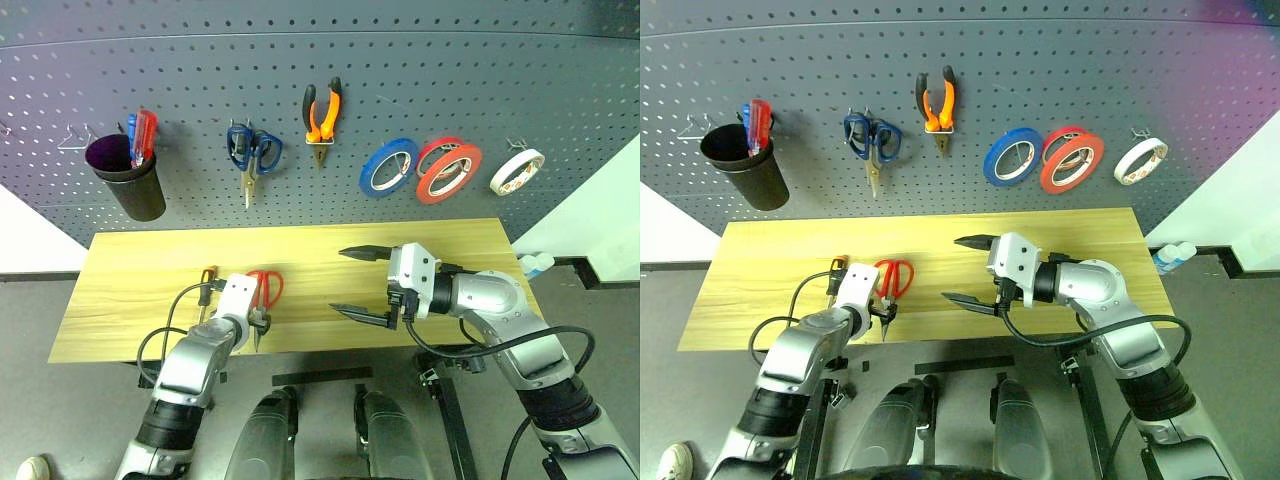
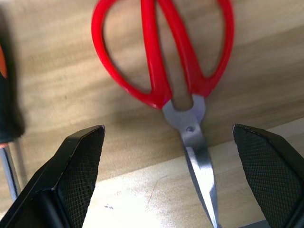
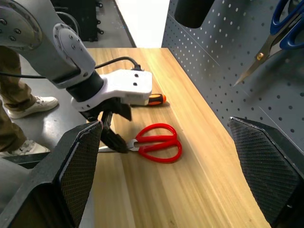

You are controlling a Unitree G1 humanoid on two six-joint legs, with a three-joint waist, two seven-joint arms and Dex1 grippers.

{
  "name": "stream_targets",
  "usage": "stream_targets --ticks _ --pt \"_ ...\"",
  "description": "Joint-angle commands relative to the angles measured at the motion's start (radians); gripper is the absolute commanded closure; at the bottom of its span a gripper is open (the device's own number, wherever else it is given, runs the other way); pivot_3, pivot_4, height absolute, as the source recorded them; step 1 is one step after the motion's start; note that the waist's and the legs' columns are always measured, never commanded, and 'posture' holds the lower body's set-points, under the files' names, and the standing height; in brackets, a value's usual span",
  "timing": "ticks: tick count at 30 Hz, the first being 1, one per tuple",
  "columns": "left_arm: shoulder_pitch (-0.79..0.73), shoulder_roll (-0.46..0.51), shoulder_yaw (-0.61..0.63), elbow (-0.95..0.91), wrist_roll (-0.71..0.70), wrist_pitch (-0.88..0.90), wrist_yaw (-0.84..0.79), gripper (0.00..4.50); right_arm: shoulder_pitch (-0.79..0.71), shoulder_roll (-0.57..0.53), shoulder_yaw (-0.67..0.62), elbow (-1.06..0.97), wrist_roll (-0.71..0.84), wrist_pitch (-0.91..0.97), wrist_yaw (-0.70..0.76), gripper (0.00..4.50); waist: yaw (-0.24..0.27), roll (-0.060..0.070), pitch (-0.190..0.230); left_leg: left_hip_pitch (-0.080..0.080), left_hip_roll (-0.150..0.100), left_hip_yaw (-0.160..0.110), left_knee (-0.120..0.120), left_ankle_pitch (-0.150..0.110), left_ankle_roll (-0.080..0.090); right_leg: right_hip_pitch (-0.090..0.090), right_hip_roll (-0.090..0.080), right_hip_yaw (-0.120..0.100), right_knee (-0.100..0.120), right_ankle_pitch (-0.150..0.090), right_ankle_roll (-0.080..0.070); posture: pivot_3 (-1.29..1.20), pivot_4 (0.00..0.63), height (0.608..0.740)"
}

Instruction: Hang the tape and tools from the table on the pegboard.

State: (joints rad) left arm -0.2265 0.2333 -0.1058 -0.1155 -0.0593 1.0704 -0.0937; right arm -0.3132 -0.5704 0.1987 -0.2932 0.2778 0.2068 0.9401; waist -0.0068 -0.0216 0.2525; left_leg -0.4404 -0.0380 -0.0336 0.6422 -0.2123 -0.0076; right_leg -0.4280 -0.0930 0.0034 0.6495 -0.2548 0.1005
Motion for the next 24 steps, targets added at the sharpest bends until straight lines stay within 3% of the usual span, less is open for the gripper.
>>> stream_targets --ticks 1,10,21,24 --pt "-0.047 -0.008 -0.03 0.042 0.049 0.073 0.041 0.0 0.003 -0.011 -0.037 0.004 -0.004 -0.028 -0.004 0.04 0.001 0.0 0.0 0.0 0.0 -0.001 0.001 0.0 0.0 0.001 0.0 -0.001 0.0 0.0 0.0 -0.01 0.216 0.727" --pt "-0.155 -0.101 0.069 0.196 0.042 0.134 0.088 0.0 0.034 -0.018 -0.05 0.015 -0.024 -0.052 -0.01 0.04 0.002 0.0 -0.001 0.0 0.0 -0.001 0.005 0.0 0.001 0.003 0.0 -0.002 0.001 0.001 0.002 -0.02 0.22 0.727" --pt "-0.204 -0.202 0.252 0.243 0.01 0.194 0.141 0.0 0.058 -0.019 -0.057 0.007 -0.035 -0.062 -0.018 0.04 -0.002 0.0 -0.001 0.0 -0.001 -0.001 0.006 0.0 0.0 0.003 0.0 -0.002 0.001 0.001 0.002 -0.03 0.224 0.727" --pt "-0.211 -0.211 0.279 0.253 0.014 0.2 0.157 0.62 0.059 -0.017 -0.055 0.008 -0.036 -0.065 -0.019 0.0 -0.005 0.0 -0.001 0.0 -0.001 -0.001 0.006 0.0 0.001 0.003 0.0 -0.002 0.001 0.002 0.003 -0.03 0.225 0.727"
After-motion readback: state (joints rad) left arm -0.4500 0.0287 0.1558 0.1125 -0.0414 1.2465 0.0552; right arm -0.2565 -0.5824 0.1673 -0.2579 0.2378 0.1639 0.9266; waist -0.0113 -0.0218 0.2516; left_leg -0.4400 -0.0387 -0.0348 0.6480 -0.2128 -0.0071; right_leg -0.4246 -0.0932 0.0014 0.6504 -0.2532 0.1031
